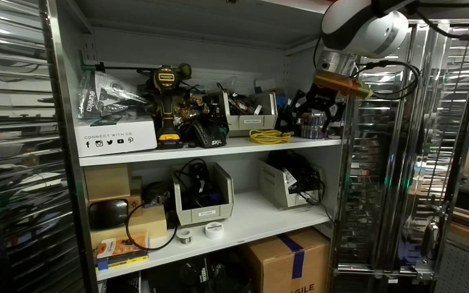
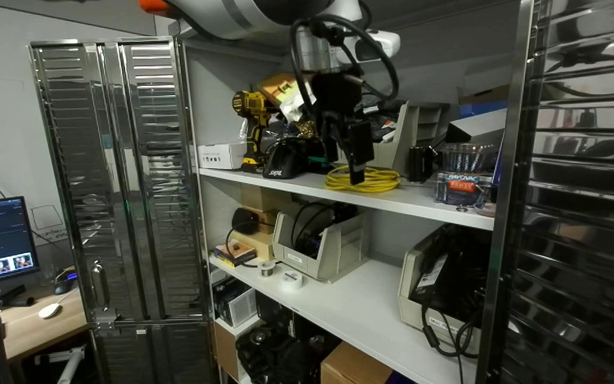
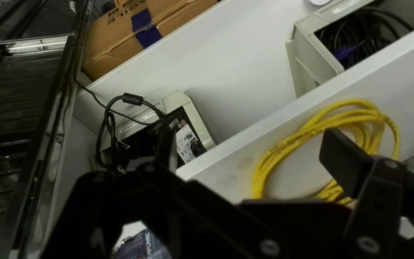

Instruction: Pick up the yellow cable and put it in the tool box

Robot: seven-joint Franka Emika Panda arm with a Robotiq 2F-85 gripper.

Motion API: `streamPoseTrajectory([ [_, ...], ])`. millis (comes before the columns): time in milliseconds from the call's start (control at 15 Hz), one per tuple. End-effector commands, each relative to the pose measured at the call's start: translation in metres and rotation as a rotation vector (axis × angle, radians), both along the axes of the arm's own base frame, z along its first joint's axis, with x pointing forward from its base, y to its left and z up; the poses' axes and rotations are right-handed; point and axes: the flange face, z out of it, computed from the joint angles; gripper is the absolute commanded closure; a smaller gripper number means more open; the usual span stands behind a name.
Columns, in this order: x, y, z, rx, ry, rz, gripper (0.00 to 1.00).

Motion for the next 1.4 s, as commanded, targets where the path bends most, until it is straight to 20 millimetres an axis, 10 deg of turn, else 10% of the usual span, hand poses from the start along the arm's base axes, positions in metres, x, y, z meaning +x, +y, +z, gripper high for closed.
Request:
streamPoseTrajectory([
  [0, 0.039, -0.002, 0.010, 0.006, -0.017, -0.102, 0.00],
  [667, 0.100, 0.010, -0.017, -0.009, 0.044, -0.181, 0.04],
  [1333, 0.096, 0.020, -0.034, -0.105, 0.194, -0.143, 0.84],
])
